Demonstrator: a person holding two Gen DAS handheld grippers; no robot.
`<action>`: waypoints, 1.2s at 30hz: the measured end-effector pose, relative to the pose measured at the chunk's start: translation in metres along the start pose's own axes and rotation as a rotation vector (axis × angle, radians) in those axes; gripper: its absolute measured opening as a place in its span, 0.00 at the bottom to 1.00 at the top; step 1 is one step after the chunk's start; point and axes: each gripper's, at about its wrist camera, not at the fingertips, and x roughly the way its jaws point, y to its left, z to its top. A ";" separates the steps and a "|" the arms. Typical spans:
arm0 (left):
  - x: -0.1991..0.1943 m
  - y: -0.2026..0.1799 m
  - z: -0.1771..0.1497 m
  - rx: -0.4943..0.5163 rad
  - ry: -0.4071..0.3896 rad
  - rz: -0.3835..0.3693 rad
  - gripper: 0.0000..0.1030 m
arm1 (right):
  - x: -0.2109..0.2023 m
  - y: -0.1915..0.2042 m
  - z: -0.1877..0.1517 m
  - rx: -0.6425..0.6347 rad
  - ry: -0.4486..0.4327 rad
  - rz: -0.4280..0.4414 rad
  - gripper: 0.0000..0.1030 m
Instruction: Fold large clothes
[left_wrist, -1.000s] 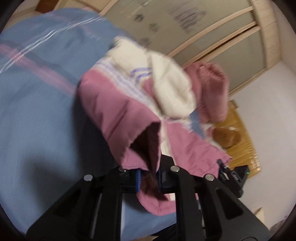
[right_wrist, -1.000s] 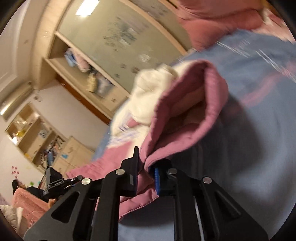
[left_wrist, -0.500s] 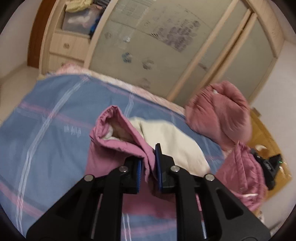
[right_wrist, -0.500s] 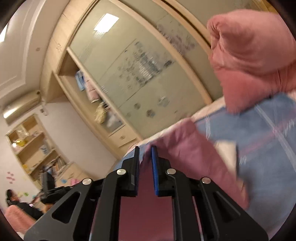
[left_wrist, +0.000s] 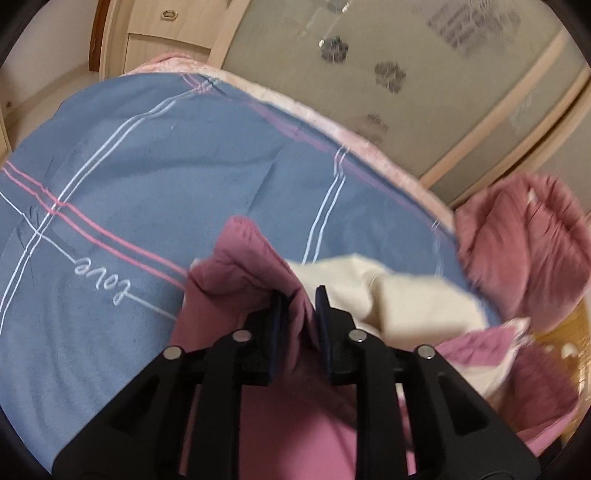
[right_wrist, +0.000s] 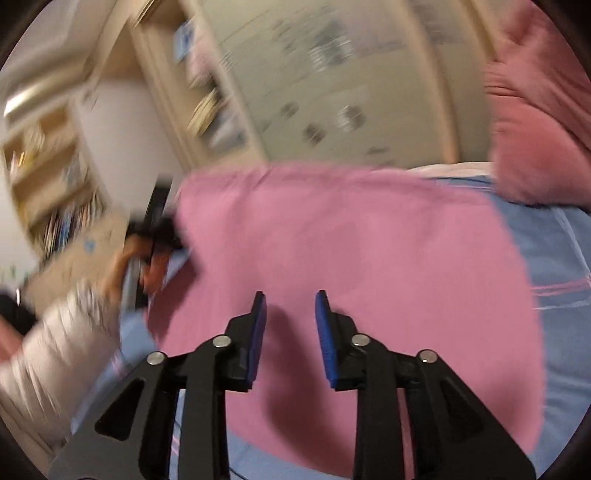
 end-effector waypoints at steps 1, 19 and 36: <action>-0.010 0.002 0.005 -0.013 -0.027 -0.011 0.30 | 0.012 0.004 0.001 -0.029 0.025 -0.046 0.28; -0.061 -0.133 -0.114 0.597 -0.047 -0.023 0.73 | -0.011 -0.063 0.063 0.049 -0.112 -0.368 0.88; 0.058 -0.112 -0.058 0.399 0.014 0.244 0.80 | 0.024 -0.202 0.060 0.368 -0.012 -0.343 0.13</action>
